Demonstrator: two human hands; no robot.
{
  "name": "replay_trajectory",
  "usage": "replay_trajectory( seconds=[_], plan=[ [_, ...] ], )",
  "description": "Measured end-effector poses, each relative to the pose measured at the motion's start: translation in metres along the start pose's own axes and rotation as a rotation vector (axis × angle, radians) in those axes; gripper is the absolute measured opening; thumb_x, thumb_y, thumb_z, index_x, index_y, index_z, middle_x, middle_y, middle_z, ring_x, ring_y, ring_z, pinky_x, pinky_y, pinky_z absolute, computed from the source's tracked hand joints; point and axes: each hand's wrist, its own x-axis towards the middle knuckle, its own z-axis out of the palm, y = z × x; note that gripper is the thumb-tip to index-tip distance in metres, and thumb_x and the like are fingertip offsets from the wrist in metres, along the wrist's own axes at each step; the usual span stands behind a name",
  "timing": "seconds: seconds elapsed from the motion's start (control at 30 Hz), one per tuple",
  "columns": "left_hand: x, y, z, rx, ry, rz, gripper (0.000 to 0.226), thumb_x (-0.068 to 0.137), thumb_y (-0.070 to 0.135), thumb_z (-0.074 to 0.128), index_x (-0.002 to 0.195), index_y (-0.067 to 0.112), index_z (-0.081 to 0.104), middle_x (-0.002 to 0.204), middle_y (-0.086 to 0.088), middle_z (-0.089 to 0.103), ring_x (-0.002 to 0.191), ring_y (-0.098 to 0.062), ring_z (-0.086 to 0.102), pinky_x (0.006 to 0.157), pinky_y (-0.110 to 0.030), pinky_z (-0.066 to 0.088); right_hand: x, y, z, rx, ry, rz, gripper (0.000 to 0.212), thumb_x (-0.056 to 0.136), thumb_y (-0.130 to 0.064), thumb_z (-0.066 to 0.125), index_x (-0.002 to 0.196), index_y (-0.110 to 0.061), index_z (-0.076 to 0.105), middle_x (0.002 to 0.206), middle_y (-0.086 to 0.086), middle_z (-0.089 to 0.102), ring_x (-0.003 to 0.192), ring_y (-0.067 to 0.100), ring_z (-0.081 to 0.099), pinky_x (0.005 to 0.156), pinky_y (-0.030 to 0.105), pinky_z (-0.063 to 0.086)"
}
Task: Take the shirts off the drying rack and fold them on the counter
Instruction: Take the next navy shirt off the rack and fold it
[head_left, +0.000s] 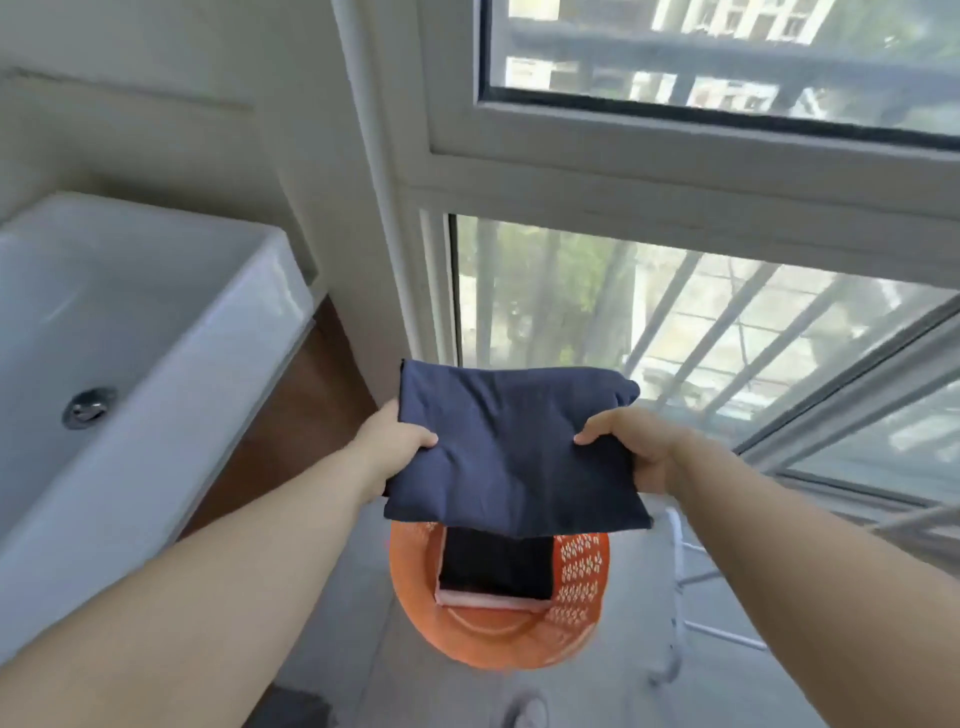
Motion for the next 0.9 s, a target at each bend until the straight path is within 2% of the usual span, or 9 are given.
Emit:
replay_trajectory(
  seconds=[0.1,0.27,0.4,0.5,0.57,0.67,0.77,0.83,0.9],
  plan=[
    [0.060,-0.059,0.036,0.083,0.006,-0.102,0.046,0.083,0.004,0.061,0.122,0.025,0.050,0.113,-0.004,0.060,0.101,-0.027,0.058,0.077,-0.035,0.050,0.073,0.051,-0.001,0.046,0.021,0.115,0.035,0.070,-0.004,0.062,0.105,-0.005,0.059,0.105,0.018,0.065,0.098,0.038,0.061,0.091,0.051,0.050],
    [0.159,-0.188,0.075,0.226,0.047,-0.233,0.045,0.078,0.009,0.066,0.121,0.019,0.056,0.117,-0.009,0.062,0.106,-0.031,0.059,0.094,-0.045,0.049,0.204,0.152,0.021,0.081,0.074,0.264,0.036,0.066,-0.004,0.063,0.102,-0.006,0.061,0.104,0.019,0.067,0.097,0.038,0.062,0.093,0.054,0.049],
    [0.236,-0.282,0.101,0.223,0.085,-0.274,0.040,0.083,0.007,0.066,0.122,0.010,0.057,0.118,-0.012,0.062,0.107,-0.029,0.059,0.091,-0.037,0.048,0.301,0.219,0.039,0.089,0.110,0.333,0.017,0.071,-0.002,0.061,0.087,-0.007,0.058,0.096,0.016,0.065,0.100,0.036,0.061,0.096,0.049,0.047],
    [0.296,-0.356,0.119,0.231,0.080,-0.289,0.036,0.086,0.004,0.064,0.121,0.005,0.057,0.113,-0.008,0.061,0.101,-0.026,0.058,0.081,-0.029,0.043,0.378,0.271,0.053,0.103,0.140,0.348,0.019,0.071,0.000,0.061,0.088,-0.009,0.058,0.093,0.015,0.064,0.096,0.036,0.061,0.095,0.050,0.048],
    [0.322,-0.387,0.125,0.270,0.084,-0.309,0.037,0.086,0.007,0.065,0.122,0.007,0.056,0.113,-0.006,0.060,0.101,-0.025,0.057,0.085,-0.031,0.045,0.411,0.295,0.057,0.108,0.157,0.361,0.020,0.073,0.002,0.061,0.090,-0.010,0.058,0.090,0.014,0.064,0.089,0.033,0.061,0.093,0.047,0.049],
    [0.347,-0.420,0.130,0.418,0.131,-0.306,0.051,0.082,0.016,0.068,0.129,0.015,0.051,0.126,-0.010,0.059,0.112,-0.032,0.056,0.099,-0.040,0.046,0.444,0.325,0.061,0.069,0.275,0.334,0.036,0.077,0.003,0.061,0.111,-0.006,0.058,0.095,0.010,0.062,0.091,0.032,0.059,0.085,0.039,0.049],
    [0.343,-0.414,0.130,0.526,0.169,-0.370,0.059,0.084,0.012,0.066,0.139,0.011,0.042,0.137,-0.013,0.049,0.123,-0.034,0.050,0.101,-0.035,0.042,0.449,0.327,0.060,-0.053,0.397,0.361,0.056,0.084,-0.003,0.058,0.138,-0.003,0.040,0.127,0.013,0.054,0.116,0.033,0.053,0.089,0.036,0.046],
    [0.329,-0.392,0.128,0.515,0.140,-0.371,0.044,0.086,0.006,0.062,0.129,0.007,0.052,0.132,-0.014,0.052,0.120,-0.032,0.051,0.093,-0.030,0.041,0.432,0.308,0.058,-0.084,0.321,0.400,0.056,0.091,-0.008,0.053,0.142,-0.001,0.033,0.135,0.015,0.048,0.123,0.033,0.049,0.088,0.034,0.043],
    [0.311,-0.362,0.125,0.475,0.101,-0.352,0.027,0.086,0.006,0.062,0.113,0.008,0.062,0.121,-0.012,0.059,0.113,-0.031,0.056,0.088,-0.027,0.043,0.410,0.284,0.056,-0.109,0.269,0.384,0.054,0.094,-0.010,0.053,0.143,0.001,0.033,0.137,0.018,0.046,0.125,0.034,0.047,0.097,0.038,0.041]
  ],
)
